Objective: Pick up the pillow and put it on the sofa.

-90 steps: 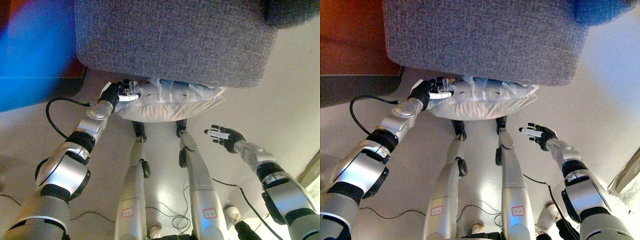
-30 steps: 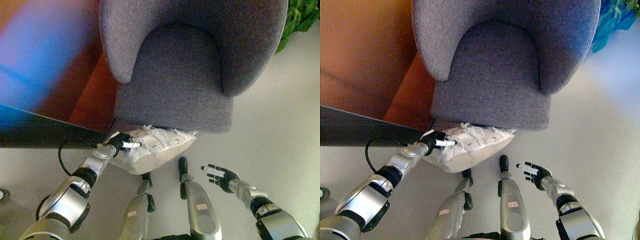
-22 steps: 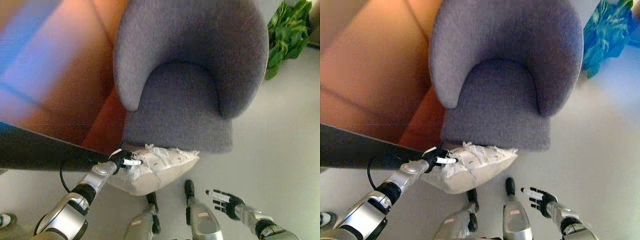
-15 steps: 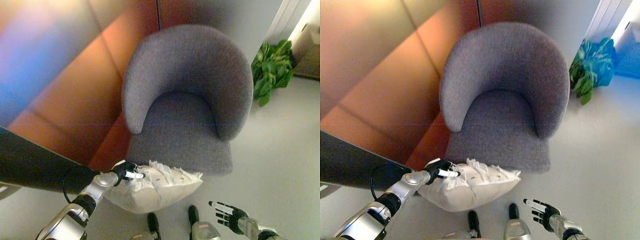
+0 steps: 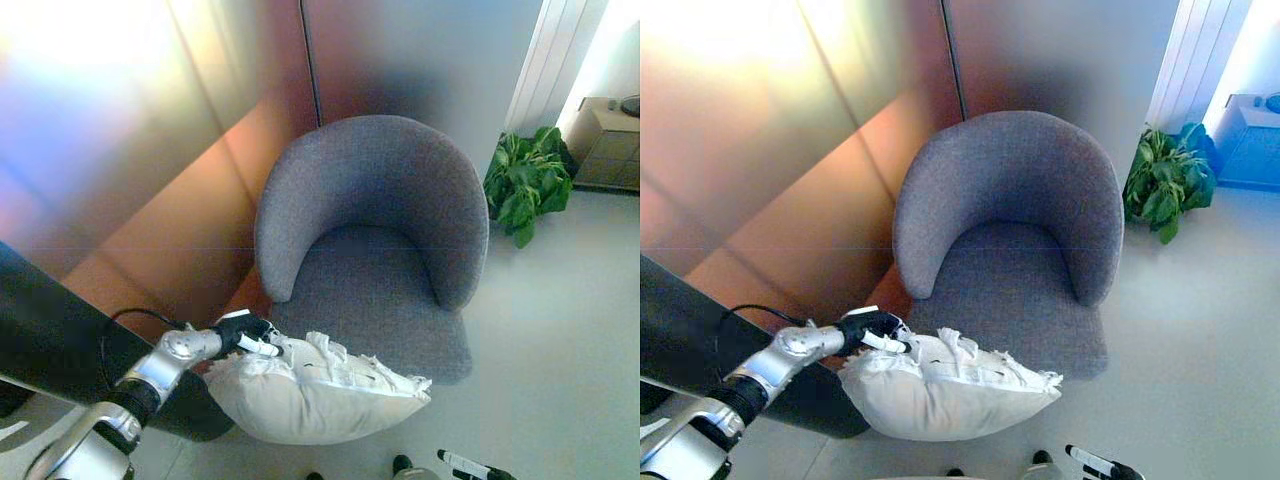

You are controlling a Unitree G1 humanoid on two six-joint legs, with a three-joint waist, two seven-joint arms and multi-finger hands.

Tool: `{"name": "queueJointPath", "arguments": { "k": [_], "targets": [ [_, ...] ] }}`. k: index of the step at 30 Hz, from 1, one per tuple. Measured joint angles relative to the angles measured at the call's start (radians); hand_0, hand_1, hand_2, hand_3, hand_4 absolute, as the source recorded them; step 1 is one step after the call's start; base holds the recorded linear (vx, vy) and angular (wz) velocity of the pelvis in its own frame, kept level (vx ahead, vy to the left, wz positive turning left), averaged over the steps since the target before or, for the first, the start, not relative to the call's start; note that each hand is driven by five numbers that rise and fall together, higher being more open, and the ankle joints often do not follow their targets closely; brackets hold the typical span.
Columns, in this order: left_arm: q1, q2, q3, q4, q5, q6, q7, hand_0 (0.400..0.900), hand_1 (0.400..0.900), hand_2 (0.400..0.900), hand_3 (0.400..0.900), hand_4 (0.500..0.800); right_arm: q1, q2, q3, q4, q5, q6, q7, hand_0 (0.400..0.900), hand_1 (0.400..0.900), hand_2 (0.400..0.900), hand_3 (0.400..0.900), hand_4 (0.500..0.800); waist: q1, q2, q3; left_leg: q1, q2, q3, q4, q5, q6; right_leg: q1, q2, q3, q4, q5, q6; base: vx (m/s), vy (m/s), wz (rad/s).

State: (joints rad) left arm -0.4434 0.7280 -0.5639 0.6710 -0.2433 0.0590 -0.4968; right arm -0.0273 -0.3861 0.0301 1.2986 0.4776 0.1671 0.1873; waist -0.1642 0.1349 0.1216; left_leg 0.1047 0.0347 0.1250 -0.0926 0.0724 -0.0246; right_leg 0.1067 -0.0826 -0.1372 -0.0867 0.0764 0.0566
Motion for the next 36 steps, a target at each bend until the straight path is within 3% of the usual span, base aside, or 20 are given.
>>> {"name": "queueJointPath", "arguments": {
  "k": [5,12,15,20,32,36],
  "targets": [
    [-0.149,0.088,-0.034,0.018,-0.009,0.001,-0.051,0.400,0.400,0.400,0.400,0.500,0.005,-0.005,-0.007,0.039,0.000,0.001,0.001,0.900,0.900,0.900,0.900,0.800,-0.002,0.002,-0.015,0.001,-0.002,0.002,0.000,0.000,0.000,0.001,-0.002,-0.001,0.001,0.000,0.000,0.04,-0.031,-0.06],
    [-0.365,0.111,-0.138,0.120,-0.009,0.028,-0.084,0.400,0.400,0.400,0.400,0.500,0.004,-0.005,-0.007,0.062,0.005,-0.002,0.002,0.900,0.900,0.900,0.900,0.800,-0.041,0.019,-0.038,0.012,-0.002,0.025,0.000,-0.001,0.001,0.001,-0.001,0.021,0.001,0.001,0.001,0.04,-0.042,-0.13],
    [-0.407,0.111,-0.168,0.131,-0.020,0.031,-0.083,0.400,0.400,0.400,0.400,0.500,0.004,-0.005,-0.008,0.076,0.021,-0.002,0.001,0.900,0.900,0.900,0.900,0.800,-0.061,0.028,-0.045,0.013,-0.001,0.036,0.000,-0.005,0.000,-0.003,0.000,0.031,0.001,0.001,0.002,0.03,-0.044,-0.13],
    [-0.444,0.102,-0.195,0.129,-0.039,0.040,-0.079,0.400,0.400,0.400,0.400,0.500,0.015,-0.005,-0.008,0.078,0.023,-0.003,0.002,0.900,0.900,0.900,0.900,0.800,-0.104,0.041,-0.054,0.016,-0.001,0.055,0.000,-0.016,-0.002,-0.011,0.001,0.049,0.002,0.002,0.003,0.03,-0.058,-0.16],
    [-0.471,0.067,-0.198,0.127,-0.048,0.087,-0.023,0.400,0.400,0.400,0.400,0.500,0.064,-0.004,-0.035,0.080,0.049,-0.005,0.003,0.900,0.900,0.900,0.900,0.800,-0.143,0.055,-0.062,0.023,0.000,0.111,0.000,-0.027,-0.002,-0.030,0.002,0.097,0.002,0.004,0.006,0.06,-0.066,-0.15],
    [-0.471,0.061,-0.198,0.140,-0.075,0.139,-0.008,0.400,0.400,0.400,0.400,0.500,0.075,-0.009,-0.038,0.080,0.049,-0.017,0.013,0.900,0.900,0.900,0.900,0.800,-0.162,0.065,-0.058,0.020,-0.002,0.128,0.000,-0.035,-0.001,-0.041,0.001,0.110,0.004,0.006,0.010,0.07,-0.047,-0.15]
  ]
}}
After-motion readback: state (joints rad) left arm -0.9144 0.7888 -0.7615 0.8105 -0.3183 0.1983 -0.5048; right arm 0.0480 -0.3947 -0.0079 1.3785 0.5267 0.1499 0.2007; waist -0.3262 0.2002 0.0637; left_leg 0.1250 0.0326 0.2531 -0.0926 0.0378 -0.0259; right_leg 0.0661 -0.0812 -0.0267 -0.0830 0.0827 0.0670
